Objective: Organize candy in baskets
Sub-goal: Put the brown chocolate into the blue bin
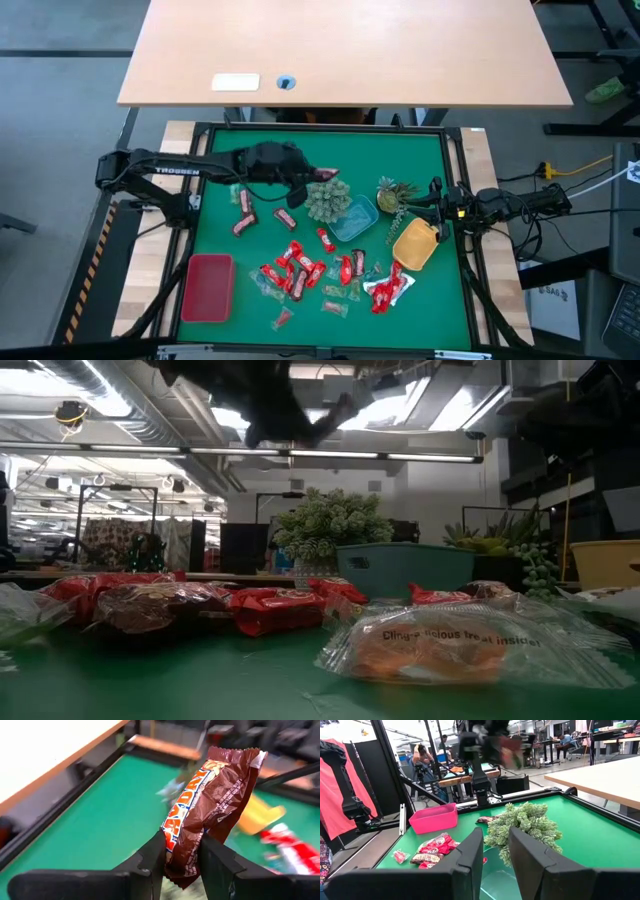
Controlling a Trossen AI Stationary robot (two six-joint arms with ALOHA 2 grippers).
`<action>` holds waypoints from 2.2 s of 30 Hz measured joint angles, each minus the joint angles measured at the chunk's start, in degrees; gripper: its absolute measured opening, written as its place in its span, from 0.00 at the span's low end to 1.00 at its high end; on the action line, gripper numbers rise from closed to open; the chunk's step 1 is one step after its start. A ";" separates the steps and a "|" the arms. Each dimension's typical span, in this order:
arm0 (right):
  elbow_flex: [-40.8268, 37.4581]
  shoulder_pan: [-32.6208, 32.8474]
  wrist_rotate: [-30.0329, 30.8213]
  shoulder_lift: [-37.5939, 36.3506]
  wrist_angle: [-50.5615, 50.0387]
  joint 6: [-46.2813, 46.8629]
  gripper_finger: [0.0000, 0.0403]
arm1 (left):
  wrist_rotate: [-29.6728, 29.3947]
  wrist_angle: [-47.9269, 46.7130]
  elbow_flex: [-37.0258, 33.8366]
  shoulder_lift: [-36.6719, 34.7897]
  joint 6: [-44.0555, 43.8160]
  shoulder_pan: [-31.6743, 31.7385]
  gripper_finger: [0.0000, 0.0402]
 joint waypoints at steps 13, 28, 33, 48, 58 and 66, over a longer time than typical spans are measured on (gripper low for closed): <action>0.00 0.00 -0.02 0.00 0.00 0.00 0.24 | 0.46 2.68 0.00 0.04 -8.70 -15.26 0.25; 0.00 0.00 -0.02 -0.01 0.00 0.02 0.24 | -15.10 5.30 0.07 1.93 -14.05 -24.74 0.25; 0.00 0.00 -0.02 -0.02 -0.02 0.01 0.24 | -16.76 15.31 0.05 8.78 -14.47 -25.30 0.25; 0.00 0.00 -0.02 -0.02 -0.04 0.00 0.24 | -16.92 30.69 0.04 26.26 -14.47 -20.70 0.25; 0.00 0.00 -0.02 -0.02 -0.02 0.00 0.24 | -17.18 30.32 0.04 28.34 -17.56 -18.00 0.25; 0.00 0.00 -0.02 -0.02 -0.02 0.00 0.24 | -17.25 30.24 0.04 28.35 -18.74 -17.53 0.25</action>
